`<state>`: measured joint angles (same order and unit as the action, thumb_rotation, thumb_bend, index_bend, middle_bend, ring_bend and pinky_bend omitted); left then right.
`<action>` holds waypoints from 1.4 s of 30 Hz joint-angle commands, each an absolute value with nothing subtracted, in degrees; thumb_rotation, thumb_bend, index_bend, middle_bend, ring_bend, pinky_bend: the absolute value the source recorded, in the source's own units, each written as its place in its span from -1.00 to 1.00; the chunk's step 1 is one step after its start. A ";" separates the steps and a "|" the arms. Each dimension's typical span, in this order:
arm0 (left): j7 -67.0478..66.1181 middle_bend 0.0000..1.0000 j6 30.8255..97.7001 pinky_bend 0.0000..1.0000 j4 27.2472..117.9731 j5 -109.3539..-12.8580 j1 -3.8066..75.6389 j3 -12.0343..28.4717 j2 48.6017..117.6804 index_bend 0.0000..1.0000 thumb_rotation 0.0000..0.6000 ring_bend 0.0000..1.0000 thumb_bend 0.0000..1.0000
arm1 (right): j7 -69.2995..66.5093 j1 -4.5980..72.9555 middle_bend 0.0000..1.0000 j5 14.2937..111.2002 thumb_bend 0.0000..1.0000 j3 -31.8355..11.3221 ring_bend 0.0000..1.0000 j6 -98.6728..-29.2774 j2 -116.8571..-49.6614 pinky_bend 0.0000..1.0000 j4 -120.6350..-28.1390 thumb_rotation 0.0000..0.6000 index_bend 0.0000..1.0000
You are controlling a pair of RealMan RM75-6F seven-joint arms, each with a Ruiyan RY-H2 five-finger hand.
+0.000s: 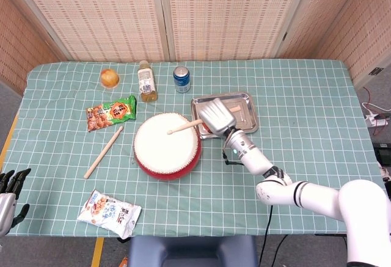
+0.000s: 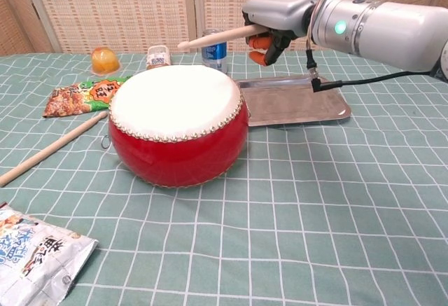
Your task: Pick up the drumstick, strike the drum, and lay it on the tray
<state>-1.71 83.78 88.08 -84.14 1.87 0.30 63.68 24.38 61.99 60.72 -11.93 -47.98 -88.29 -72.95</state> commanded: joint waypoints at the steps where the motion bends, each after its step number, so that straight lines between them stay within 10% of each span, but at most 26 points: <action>1: -1.72 -0.80 83.77 -0.92 88.05 -84.14 1.89 0.31 63.72 -0.86 1.00 -0.96 -0.38 | 26.46 61.85 1.00 60.69 0.05 -10.87 1.00 -46.15 -88.37 1.00 -71.84 1.00 1.00; 19: -1.35 -0.80 83.78 -0.92 87.48 -83.89 1.67 0.28 63.93 -0.86 1.00 -0.96 -0.37 | 24.42 61.42 1.00 61.21 0.06 -13.40 1.00 -48.92 -88.39 1.00 -73.20 1.00 1.00; 29: -1.52 -0.80 83.68 -0.92 87.44 -83.84 1.67 0.26 63.98 -0.86 1.00 -0.96 -0.37 | 32.97 62.32 1.00 58.47 0.06 -7.66 1.00 -42.59 -91.32 1.00 -67.49 1.00 1.00; 42: -1.61 -0.80 83.87 -0.92 87.54 -83.98 1.70 0.37 64.00 -0.86 1.00 -0.96 -0.37 | 23.11 60.90 1.00 63.28 0.08 -13.07 1.00 -48.52 -88.95 1.00 -71.60 1.00 1.00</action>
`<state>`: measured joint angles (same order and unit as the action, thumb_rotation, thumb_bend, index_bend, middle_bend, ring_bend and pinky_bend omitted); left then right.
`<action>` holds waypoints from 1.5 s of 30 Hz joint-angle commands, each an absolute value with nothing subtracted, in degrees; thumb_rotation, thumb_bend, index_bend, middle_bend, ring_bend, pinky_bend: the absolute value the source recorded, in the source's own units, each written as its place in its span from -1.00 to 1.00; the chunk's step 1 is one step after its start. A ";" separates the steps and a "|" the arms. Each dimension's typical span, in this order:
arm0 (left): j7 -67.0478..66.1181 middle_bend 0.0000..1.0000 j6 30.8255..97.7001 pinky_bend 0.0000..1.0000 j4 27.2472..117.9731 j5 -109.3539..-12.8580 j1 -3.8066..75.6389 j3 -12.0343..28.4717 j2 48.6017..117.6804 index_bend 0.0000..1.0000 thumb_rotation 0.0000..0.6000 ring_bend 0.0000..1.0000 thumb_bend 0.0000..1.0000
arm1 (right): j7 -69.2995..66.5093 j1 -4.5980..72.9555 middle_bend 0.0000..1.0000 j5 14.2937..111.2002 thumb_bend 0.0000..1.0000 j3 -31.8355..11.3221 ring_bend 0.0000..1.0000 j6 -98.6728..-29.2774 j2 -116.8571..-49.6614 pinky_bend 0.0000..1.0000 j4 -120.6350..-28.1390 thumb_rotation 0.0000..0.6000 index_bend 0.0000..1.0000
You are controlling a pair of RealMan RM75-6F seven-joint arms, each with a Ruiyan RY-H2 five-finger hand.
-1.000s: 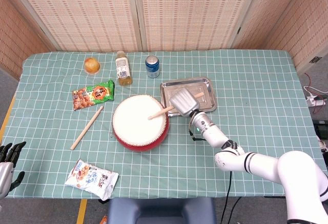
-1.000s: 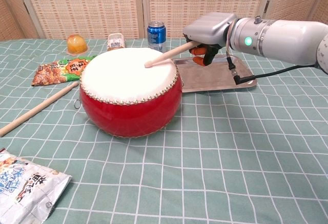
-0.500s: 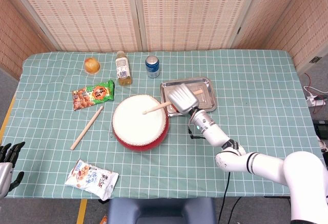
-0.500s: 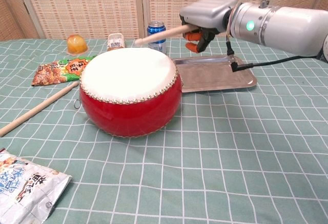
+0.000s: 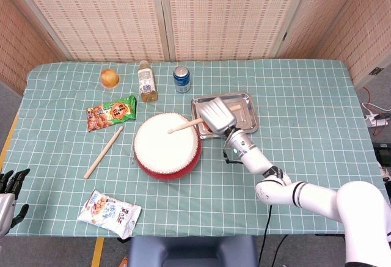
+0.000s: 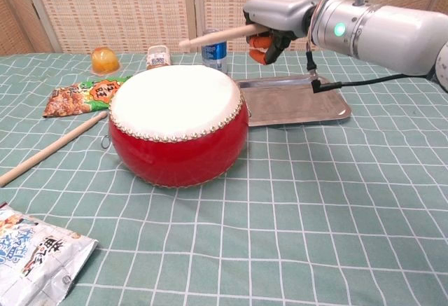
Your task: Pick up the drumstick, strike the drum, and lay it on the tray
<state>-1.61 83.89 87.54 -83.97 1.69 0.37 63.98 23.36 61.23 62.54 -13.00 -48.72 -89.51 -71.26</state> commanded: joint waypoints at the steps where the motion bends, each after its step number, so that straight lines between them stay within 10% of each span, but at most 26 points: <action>1: -1.64 -0.80 83.84 -0.92 87.53 -83.99 1.71 0.35 64.00 -0.86 1.00 -0.96 -0.37 | 23.91 60.98 1.00 62.90 0.08 -12.46 1.00 -47.61 -89.19 1.00 -71.13 1.00 1.00; 9: -2.06 -0.80 83.76 -0.92 87.81 -83.74 1.53 0.20 63.82 -0.86 1.00 -0.96 -0.38 | 32.14 62.24 1.00 58.66 0.08 -8.49 1.00 -42.17 -92.03 1.00 -66.76 1.00 1.00; 19: -2.51 -0.80 83.89 -0.93 88.39 -83.79 1.63 0.40 63.62 -0.86 1.00 -0.96 -0.38 | 18.82 60.62 1.00 67.66 0.09 -13.73 1.00 -52.47 -92.32 1.00 -66.57 1.00 1.00; 31: -2.55 -0.80 83.56 -0.92 88.22 -83.46 1.61 0.34 63.70 -0.86 1.00 -0.96 -0.37 | 28.38 61.25 1.00 63.74 0.09 -9.09 1.00 -43.53 -95.03 1.00 -61.58 1.00 1.00; 45: -2.30 -0.80 83.84 -0.92 88.17 -83.81 1.58 0.35 63.81 -0.86 1.00 -0.96 -0.37 | 10.25 56.96 1.00 64.66 0.09 -14.84 1.00 -47.51 -91.68 1.00 -61.81 1.00 1.00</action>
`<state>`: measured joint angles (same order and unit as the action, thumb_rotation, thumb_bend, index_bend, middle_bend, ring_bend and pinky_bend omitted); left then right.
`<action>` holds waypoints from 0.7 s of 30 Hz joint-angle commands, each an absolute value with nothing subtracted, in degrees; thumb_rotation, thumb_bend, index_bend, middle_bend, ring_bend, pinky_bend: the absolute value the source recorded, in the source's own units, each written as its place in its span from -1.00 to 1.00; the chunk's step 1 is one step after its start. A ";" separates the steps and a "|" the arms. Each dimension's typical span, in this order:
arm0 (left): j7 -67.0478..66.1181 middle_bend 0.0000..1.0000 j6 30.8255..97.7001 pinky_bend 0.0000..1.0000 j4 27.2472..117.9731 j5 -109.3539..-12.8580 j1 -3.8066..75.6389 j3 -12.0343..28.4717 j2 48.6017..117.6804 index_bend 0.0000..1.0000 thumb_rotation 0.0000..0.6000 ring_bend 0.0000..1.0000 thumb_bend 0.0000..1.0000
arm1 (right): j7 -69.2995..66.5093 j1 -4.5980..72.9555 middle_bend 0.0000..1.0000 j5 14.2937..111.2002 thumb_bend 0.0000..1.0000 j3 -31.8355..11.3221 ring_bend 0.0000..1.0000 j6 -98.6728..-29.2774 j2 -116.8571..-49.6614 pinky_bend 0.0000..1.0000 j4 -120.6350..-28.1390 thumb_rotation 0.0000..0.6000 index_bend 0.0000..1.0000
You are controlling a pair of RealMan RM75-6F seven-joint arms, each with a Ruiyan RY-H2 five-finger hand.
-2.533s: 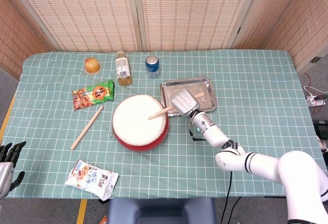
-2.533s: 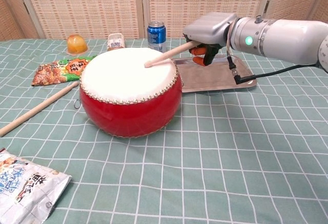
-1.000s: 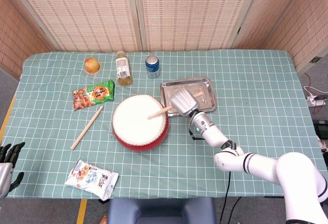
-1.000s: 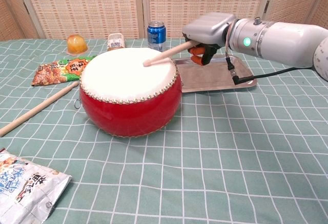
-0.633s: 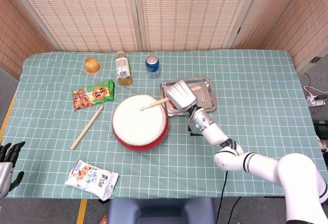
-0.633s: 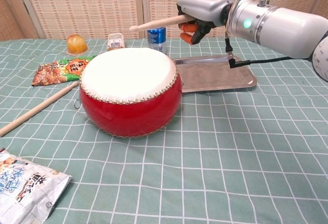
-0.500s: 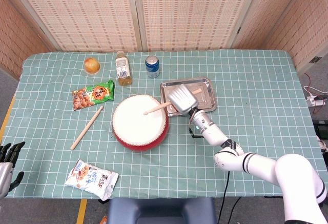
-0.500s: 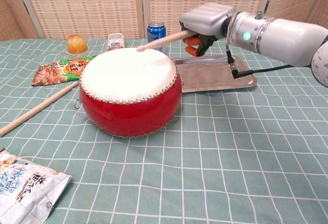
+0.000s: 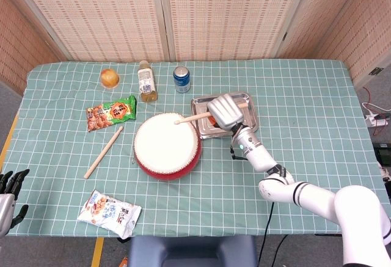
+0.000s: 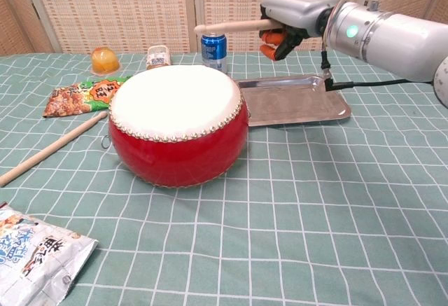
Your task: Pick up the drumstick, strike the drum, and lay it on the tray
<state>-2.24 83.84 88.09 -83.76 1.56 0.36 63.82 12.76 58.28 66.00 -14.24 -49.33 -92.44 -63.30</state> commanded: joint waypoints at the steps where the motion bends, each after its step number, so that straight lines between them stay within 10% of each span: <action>1: -2.43 -0.80 83.85 -0.92 88.25 -83.83 1.59 0.34 63.81 -0.86 1.00 -0.96 -0.37 | 9.07 56.65 1.00 63.85 0.09 -14.82 1.00 -46.29 -92.02 1.00 -60.63 1.00 1.00; 12: -3.52 -0.80 83.74 -0.92 89.38 -83.34 1.35 0.19 63.27 -0.86 1.00 -0.96 -0.37 | -3.23 56.35 1.00 62.97 0.08 -14.49 0.97 -37.05 -100.84 1.00 -41.04 1.00 1.00; 21: -4.18 -0.80 83.45 -0.92 89.96 -83.03 1.37 0.15 63.06 -0.86 1.00 -0.96 -0.37 | -10.12 59.50 0.53 64.95 -0.11 -14.84 0.37 -29.88 -108.24 0.66 -27.09 1.00 0.76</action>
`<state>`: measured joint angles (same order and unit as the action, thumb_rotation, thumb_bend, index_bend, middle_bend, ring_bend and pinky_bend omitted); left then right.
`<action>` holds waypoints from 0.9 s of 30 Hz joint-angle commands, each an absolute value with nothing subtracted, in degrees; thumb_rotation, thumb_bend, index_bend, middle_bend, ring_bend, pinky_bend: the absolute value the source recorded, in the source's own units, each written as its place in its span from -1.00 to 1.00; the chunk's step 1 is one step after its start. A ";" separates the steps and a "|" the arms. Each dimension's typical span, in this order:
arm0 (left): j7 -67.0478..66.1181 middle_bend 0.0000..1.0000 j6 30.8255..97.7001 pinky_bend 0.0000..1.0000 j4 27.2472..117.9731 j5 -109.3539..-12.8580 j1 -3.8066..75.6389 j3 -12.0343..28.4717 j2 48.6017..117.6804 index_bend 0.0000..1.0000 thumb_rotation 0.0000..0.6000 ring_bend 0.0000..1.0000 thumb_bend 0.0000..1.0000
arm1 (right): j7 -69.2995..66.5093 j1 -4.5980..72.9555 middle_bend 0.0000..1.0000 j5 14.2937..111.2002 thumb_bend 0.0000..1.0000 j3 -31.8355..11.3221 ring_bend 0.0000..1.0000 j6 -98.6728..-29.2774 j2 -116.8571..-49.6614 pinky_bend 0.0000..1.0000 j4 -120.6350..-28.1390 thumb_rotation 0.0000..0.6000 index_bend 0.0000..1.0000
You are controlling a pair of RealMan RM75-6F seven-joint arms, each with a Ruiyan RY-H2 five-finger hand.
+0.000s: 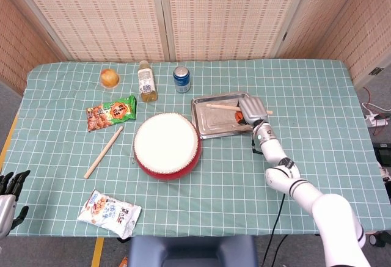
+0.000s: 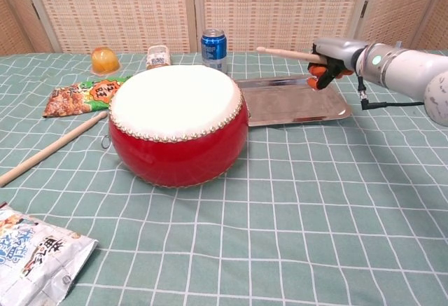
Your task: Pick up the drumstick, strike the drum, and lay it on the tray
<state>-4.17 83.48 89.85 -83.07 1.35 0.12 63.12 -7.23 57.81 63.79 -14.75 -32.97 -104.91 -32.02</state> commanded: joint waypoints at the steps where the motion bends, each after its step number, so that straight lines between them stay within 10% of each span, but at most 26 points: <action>1: -4.20 -0.80 83.48 -0.92 90.01 -83.02 1.34 0.15 63.06 -0.86 1.00 -0.96 -0.38 | -10.79 59.99 0.46 65.47 -0.13 -14.79 0.31 -29.38 -109.12 0.59 -25.48 1.00 0.69; 9: -4.58 -0.80 83.16 -0.92 90.09 -82.48 1.34 0.21 63.14 -0.86 1.00 -0.96 -0.38 | -14.47 62.39 -0.10 67.81 -0.27 -14.80 -0.26 -26.36 -112.66 0.13 -18.90 1.00 0.11; 27: -4.64 -0.80 82.85 -0.92 89.82 -82.31 1.56 0.36 63.26 -0.86 1.00 -0.96 -0.38 | -20.79 62.29 -0.57 72.58 -0.59 -13.84 -0.80 -28.41 -111.69 -0.48 -18.16 1.00 -0.74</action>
<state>-4.63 82.85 89.82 -82.31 1.55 0.36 63.27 -20.43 62.52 72.16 -14.04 -27.86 -112.12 -17.73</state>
